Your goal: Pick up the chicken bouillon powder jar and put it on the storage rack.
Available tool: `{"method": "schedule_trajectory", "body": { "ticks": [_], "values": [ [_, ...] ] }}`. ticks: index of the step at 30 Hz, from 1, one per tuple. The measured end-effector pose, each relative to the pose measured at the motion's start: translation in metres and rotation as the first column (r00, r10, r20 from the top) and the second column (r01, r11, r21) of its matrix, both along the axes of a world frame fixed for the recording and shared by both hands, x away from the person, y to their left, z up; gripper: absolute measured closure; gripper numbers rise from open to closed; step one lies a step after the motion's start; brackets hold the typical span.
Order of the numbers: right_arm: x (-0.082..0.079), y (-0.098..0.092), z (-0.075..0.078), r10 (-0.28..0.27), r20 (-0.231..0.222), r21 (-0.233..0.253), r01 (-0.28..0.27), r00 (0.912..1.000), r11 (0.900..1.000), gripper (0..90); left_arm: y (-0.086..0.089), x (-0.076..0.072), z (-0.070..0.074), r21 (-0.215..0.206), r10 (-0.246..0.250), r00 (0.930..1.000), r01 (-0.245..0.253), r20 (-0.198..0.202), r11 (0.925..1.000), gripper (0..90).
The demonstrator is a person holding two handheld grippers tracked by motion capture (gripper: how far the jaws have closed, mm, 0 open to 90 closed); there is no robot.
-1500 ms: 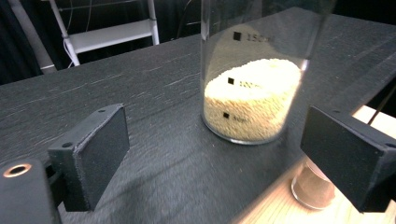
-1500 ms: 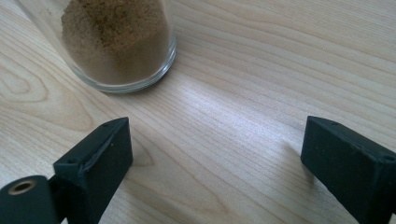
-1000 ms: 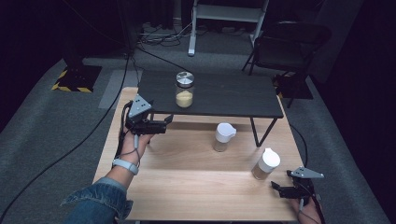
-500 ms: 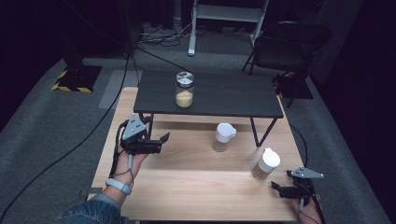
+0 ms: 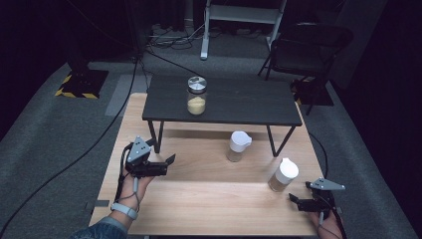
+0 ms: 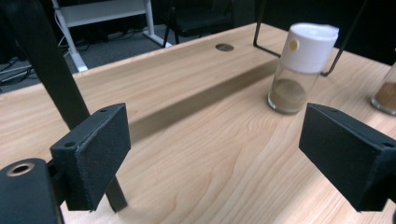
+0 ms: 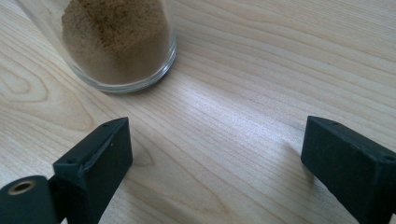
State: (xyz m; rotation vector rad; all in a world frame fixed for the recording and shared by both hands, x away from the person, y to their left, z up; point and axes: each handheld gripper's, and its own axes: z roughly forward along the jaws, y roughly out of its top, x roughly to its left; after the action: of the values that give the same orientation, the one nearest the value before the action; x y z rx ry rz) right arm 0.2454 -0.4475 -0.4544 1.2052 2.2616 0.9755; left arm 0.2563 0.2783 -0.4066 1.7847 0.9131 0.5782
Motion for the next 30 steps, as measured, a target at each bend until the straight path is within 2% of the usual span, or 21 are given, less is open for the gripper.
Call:
{"method": "schedule_trajectory", "body": {
  "ticks": [4, 10, 16, 26, 30],
  "values": [
    [0.0, 0.0, 0.0, 0.0, 0.0, 0.0, 0.0, 1.0, 1.0, 9.0, 0.0, -0.005, -0.01, 0.007, 0.016, 0.9998, -0.015, -0.013, 0.9999, 9.9],
    [0.0, 0.0, 0.0, 0.0, 0.0, 0.0, 0.0, 1.0, 1.0, 9.0, 0.001, -0.008, -0.027, 0.007, 0.043, 0.9974, -0.043, -0.058, 0.9991, 9.8],
    [0.0, 0.0, 0.0, 0.0, 0.0, 0.0, 0.0, 1.0, 1.0, 9.0, -0.002, -0.01, -0.036, 0.048, 0.059, 0.9951, -0.056, -0.079, 0.9973, 9.9],
    [0.0, 0.0, 0.0, 0.0, 0.0, 0.0, 0.0, 1.0, 1.0, 9.0, -0.009, -0.003, -0.051, 0.121, 0.072, 0.9891, -0.057, -0.129, 0.9911, 10.0],
    [0.0, 0.0, 0.0, 0.001, 0.0, 0.0, -0.001, 1.0, 1.0, 8.9, -0.009, -0.001, -0.054, 0.13, 0.083, 0.9857, -0.064, -0.147, 0.9895, 9.9]
  ]
}}
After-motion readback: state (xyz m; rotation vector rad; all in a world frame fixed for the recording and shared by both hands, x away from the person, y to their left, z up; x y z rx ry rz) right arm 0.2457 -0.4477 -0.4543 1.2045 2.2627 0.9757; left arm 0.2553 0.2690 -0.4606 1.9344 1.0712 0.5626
